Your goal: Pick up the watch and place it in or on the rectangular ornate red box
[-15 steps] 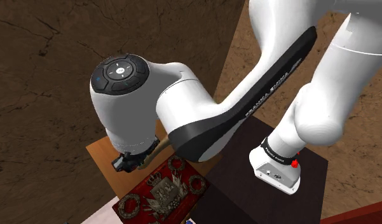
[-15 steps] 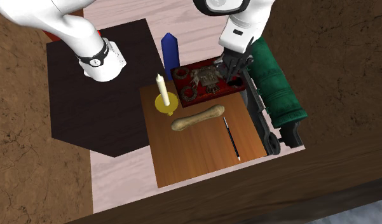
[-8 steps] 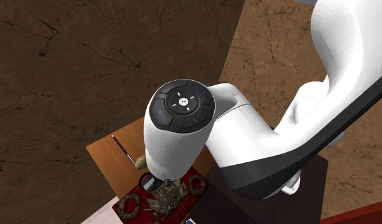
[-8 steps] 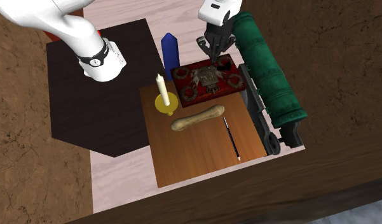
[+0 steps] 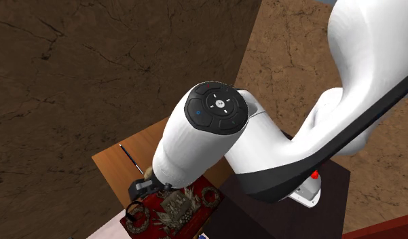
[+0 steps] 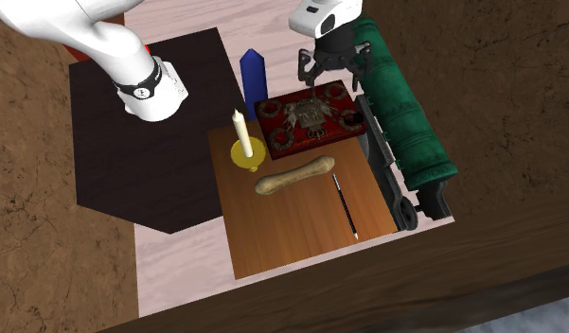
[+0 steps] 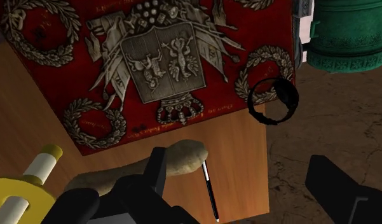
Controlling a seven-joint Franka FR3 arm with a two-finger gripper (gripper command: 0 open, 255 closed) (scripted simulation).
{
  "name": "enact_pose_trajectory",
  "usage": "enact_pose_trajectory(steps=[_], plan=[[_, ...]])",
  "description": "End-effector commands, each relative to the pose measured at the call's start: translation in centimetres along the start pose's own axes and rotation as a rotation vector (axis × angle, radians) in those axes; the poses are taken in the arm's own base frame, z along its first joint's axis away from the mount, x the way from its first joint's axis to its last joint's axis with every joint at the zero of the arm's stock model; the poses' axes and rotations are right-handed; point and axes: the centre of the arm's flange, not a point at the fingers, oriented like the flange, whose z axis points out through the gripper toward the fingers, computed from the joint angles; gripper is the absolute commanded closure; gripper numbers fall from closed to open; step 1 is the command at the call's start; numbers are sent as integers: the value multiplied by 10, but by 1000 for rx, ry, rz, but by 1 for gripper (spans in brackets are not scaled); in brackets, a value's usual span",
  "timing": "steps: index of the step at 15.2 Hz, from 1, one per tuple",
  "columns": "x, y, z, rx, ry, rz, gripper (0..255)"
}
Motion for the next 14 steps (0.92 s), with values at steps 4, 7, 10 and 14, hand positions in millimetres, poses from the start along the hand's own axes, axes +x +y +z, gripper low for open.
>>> enact_pose_trajectory(steps=[4, 7, 10, 14], plan=[[0, -1, 25, 11, 3, 15, 0], [0, -1, 33, 11, 3, 15, 0], [0, -1, 33, 11, 3, 15, 0], [0, -1, 33, 11, 3, 15, 255]])
